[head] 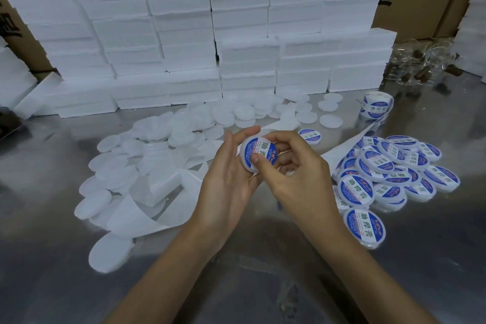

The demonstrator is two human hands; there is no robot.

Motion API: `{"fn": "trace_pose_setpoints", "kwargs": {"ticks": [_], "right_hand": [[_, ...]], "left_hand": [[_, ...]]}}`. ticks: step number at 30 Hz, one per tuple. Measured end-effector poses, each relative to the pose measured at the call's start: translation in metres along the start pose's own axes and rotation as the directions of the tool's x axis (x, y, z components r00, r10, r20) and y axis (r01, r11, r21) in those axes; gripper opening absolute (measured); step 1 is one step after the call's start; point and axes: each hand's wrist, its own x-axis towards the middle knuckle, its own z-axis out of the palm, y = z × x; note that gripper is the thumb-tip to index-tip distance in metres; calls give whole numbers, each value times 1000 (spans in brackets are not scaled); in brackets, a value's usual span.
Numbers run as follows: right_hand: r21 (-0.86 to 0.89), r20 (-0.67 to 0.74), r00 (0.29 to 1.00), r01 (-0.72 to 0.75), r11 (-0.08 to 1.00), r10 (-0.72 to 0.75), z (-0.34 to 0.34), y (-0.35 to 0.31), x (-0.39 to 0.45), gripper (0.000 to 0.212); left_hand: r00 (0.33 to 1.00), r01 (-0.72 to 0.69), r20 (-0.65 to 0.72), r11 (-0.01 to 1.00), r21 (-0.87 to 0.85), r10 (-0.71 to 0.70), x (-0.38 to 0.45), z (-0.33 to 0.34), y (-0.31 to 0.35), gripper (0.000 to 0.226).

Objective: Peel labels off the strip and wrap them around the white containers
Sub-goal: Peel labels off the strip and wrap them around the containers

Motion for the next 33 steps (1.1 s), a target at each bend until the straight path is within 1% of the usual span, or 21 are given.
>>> {"fn": "trace_pose_setpoints", "kwargs": {"ticks": [3, 7, 9, 11, 14, 17, 20, 22, 25, 27, 30, 32, 33], "right_hand": [[-75, -3, 1000, 15, 997, -15, 0, 0, -1, 29], [-137, 35, 999, -34, 990, 39, 0, 3, -2, 66], [-228, 35, 998, -41, 973, 50, -6, 5, 1, 77], [-284, 33, 997, -57, 957, 69, -12, 6, 4, 85], [-309, 78, 996, -8, 951, 34, -12, 5, 1, 79], [-313, 112, 994, 23, 950, 12, -7, 5, -1, 59], [-281, 66, 997, 53, 958, -36, -7, 5, 1, 41], [-233, 18, 998, 59, 971, -56, -8, 4, 1, 37], [-160, -6, 998, 65, 985, -67, -7, 2, 1, 35], [-136, -14, 996, 81, 987, -84, -8, 3, 1, 40], [-86, -24, 998, 61, 994, -63, -11, 7, 2, 43], [-72, 11, 999, 40, 997, -39, -12, 9, 2, 40], [-69, 50, 998, 28, 997, -24, -13, 10, 2, 37]], "left_hand": [[1000, 19, -18, 1000, -25, -19, 1, -2, 0, 62], [998, 38, -50, 994, -103, -43, 2, -2, 0, 63], [997, 50, -50, 983, -177, -59, 2, -3, 2, 58], [996, 74, -25, 963, -258, -83, 2, -3, 2, 51], [992, 128, 38, 938, -322, -122, -1, 2, 1, 53], [984, 174, 88, 940, -295, -154, -4, 4, -3, 55], [977, 204, 116, 939, -278, -178, -4, 3, -2, 54], [974, 211, 145, 930, -300, -175, -4, 4, -1, 52], [969, 199, 198, 936, -291, -145, -3, 1, -2, 40], [968, 187, 212, 955, -232, -138, -1, 0, -4, 37], [981, 108, 165, 993, -50, -99, -1, -1, -10, 40], [989, 34, 144, 997, 68, -44, -2, -1, -11, 36], [992, 1, 123, 994, 110, -15, -3, -1, -10, 34]]}}
